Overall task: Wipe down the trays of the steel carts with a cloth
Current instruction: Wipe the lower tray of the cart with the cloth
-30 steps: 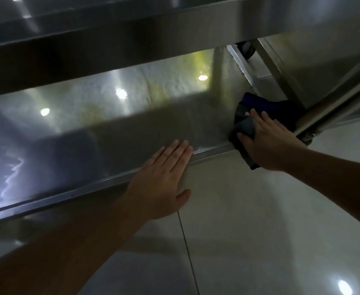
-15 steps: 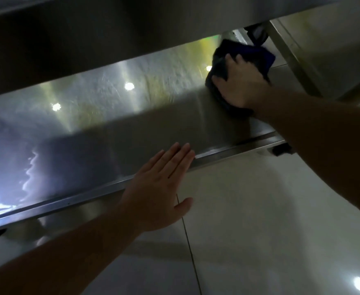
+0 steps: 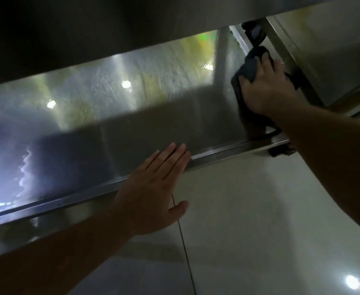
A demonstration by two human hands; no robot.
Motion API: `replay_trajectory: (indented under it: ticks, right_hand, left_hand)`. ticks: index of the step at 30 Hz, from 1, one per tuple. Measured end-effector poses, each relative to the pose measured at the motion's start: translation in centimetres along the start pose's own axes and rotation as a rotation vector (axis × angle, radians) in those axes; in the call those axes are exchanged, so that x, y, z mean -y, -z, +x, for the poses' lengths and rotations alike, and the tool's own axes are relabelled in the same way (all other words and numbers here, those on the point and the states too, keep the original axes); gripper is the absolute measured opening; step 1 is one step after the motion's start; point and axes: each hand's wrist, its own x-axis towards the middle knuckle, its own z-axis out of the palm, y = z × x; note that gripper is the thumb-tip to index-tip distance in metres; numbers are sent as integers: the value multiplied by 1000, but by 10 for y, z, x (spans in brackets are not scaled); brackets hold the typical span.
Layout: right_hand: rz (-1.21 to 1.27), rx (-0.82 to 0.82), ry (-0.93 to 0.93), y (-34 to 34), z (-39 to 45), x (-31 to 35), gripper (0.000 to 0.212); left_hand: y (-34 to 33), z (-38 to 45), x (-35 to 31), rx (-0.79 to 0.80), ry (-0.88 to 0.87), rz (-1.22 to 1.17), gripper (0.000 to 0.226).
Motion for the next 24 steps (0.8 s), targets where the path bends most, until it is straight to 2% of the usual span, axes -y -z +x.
replay_trajectory:
  ticks: [3,7,10,12,16,20,22,24]
  right_hand:
    - [41,-57,-48,-3,19,39,80]
    - [125,36,252,-16,-21,85,79]
    - [62,93,416,-28,-61,78,79]
    - [66,104,364,-31,-75,56,80]
    - [33,49,136,-24,-62,9,87]
    - [-3,-43,19,-18,-24,15,81]
    - [31,-43,37,-19,-18,46,80]
    - [49,10,223,-26,-27,92,78]
  left_hand:
    - [-1,0,2,-10,0,3,100]
    - [-4,0,4,-6,-11,2,100]
    - [-4,2,6,18,-19,-1,99]
    - [-4,3,7,14,-16,3,100]
    - [-4,0,7,13,-18,-1,100]
    - [-2,1,8,49,-22,-18,102]
    - [-1,1,7,70,-19,-8,103]
    - [1,2,7,90,-16,-20,104]
